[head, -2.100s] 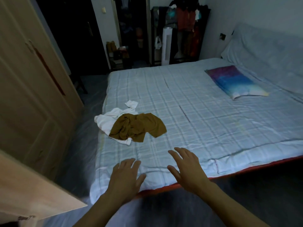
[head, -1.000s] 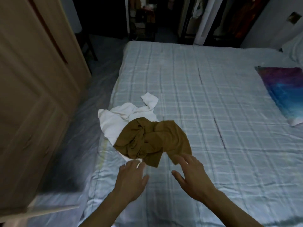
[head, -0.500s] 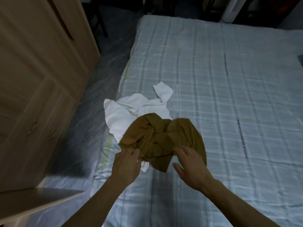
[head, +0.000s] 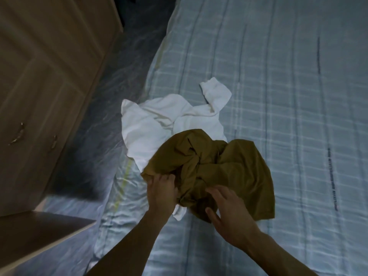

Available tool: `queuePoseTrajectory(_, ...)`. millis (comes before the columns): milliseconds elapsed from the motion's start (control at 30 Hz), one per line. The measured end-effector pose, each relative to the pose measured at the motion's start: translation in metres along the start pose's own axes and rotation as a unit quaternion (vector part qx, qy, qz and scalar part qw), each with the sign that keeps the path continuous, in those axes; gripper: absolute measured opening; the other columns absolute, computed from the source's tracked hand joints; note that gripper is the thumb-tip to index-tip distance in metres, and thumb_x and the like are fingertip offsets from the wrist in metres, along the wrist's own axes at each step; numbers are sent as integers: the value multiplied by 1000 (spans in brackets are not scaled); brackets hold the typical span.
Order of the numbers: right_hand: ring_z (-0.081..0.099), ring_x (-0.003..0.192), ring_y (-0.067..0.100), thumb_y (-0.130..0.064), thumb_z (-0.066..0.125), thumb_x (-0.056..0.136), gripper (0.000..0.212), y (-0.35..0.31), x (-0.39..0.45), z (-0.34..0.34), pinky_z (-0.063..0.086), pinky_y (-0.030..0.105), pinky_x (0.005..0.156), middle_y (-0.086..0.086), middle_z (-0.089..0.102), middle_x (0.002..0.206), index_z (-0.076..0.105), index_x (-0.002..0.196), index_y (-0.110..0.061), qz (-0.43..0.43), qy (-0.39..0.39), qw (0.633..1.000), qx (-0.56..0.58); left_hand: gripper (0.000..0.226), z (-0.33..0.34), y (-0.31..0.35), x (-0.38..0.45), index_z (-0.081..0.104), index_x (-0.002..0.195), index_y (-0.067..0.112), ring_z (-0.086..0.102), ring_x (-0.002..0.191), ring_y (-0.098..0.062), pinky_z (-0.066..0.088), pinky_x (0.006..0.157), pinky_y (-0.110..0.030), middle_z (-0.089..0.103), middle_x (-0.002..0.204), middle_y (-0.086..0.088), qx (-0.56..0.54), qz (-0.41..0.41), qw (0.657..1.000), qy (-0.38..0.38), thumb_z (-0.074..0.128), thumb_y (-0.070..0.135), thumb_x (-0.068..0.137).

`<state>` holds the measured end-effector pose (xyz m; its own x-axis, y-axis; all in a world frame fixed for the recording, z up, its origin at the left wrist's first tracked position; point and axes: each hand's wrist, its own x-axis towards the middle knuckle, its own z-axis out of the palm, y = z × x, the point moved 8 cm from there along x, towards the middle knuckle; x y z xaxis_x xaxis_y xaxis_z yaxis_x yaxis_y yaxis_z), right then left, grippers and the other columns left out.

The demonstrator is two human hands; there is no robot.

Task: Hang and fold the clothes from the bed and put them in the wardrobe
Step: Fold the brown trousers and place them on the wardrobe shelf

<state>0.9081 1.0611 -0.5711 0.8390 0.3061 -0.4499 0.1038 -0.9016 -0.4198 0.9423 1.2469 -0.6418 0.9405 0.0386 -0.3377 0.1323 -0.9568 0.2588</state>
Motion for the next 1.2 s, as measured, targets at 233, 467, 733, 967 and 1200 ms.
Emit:
queuePoseTrajectory(233, 46, 123, 17, -46, 47, 92, 49, 1, -4, -4, 42, 34, 101, -5, 46, 139, 46, 138, -29, -13, -2, 1000, -6, 12, -36, 3, -16, 60, 88, 18, 54, 77, -22, 41, 73, -38, 56, 78, 1, -55, 45, 987, 142, 52, 22, 80)
queuePoseTrajectory(467, 50, 114, 14, -44, 40, 90, 43, -28, 4, -49, 46, 36, 98, -6, 53, 127, 55, 127, -29, -51, 73, 996, 23, 23, -105, 22, -45, 44, 83, 23, 52, 72, -19, 41, 84, -42, 49, 73, 5, -118, 57, 977, 171, 57, 9, 70)
queuePoseTrajectory(733, 49, 121, 13, -35, 46, 92, 41, -80, -7, -110, 45, 40, 101, -5, 54, 131, 52, 131, -27, -121, 131, 982, 67, 47, -172, 48, -65, 44, 88, 31, 52, 70, -15, 33, 77, -34, 52, 82, 9, -67, 124, 967, 211, 75, 2, 70)
queuePoseTrajectory(967, 51, 127, 21, -36, 40, 95, 49, -132, -41, -173, 35, 30, 111, 7, 55, 140, 50, 140, -20, -236, 127, 959, 94, 22, -278, 89, -107, 42, 89, 32, 53, 75, -17, 34, 75, -33, 58, 86, 6, -111, 331, 903, 249, 46, 13, 78)
queuePoseTrajectory(1200, 55, 117, 9, -30, 54, 89, 47, -168, -83, -232, 41, 21, 99, -3, 59, 129, 50, 134, -18, -296, 104, 926, 208, 24, -376, 136, -154, 47, 90, 25, 60, 89, -23, 39, 81, -45, 62, 98, 5, -78, 434, 861, 255, 55, 11, 73)
